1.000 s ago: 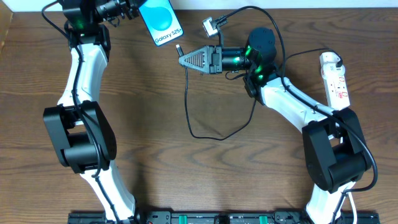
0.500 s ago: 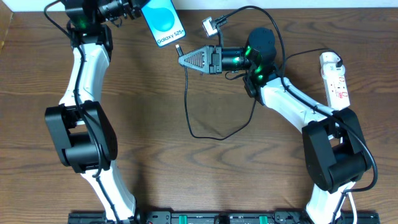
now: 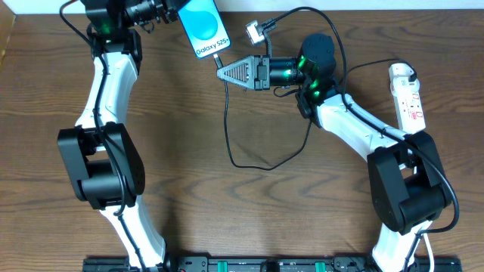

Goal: Plug charger to phone and switch on socket
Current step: 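Push the plug up into the phone's port with the right gripper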

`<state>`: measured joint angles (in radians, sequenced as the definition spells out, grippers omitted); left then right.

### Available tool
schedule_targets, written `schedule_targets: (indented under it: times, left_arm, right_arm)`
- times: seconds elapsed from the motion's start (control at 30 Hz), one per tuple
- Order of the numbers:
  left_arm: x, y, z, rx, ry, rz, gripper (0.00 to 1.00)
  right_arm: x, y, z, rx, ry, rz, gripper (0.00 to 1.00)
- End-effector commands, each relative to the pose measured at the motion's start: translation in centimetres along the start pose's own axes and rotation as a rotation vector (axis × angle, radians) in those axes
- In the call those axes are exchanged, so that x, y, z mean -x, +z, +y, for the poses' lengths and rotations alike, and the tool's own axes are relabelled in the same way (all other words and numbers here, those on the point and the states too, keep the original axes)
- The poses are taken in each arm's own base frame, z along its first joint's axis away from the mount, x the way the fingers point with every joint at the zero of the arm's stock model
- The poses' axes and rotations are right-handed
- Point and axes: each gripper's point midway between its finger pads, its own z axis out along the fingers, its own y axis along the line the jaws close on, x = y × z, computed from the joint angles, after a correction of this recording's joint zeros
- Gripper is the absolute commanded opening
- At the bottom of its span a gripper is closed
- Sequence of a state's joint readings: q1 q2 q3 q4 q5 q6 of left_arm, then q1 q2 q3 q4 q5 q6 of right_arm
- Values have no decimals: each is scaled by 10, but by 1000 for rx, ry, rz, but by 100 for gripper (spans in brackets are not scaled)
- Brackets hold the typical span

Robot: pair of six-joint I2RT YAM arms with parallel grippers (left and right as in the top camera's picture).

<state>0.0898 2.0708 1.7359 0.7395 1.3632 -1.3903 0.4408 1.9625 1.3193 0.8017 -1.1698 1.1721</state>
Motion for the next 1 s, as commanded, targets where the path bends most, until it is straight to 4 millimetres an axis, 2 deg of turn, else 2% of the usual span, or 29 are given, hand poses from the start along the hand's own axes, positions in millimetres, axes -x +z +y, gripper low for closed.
schedule_targets:
  times: [0.0, 0.33, 0.67, 0.97]
  left_arm:
    - [0, -1, -10, -8, 37, 12, 8]
    - [-1, -1, -10, -9, 40, 17, 7]
    - [-13, -1, -11, -17, 40, 90, 7]
    - [-21, 11, -13, -30, 64, 110, 7]
  right_arm:
    - [7, -1, 14, 8, -52, -17, 1]
    - [7, -1, 14, 8, -52, -18, 1]
    - [7, -1, 14, 7, -52, -19, 1]
    - [12, -1, 13, -3, -51, -44, 1]
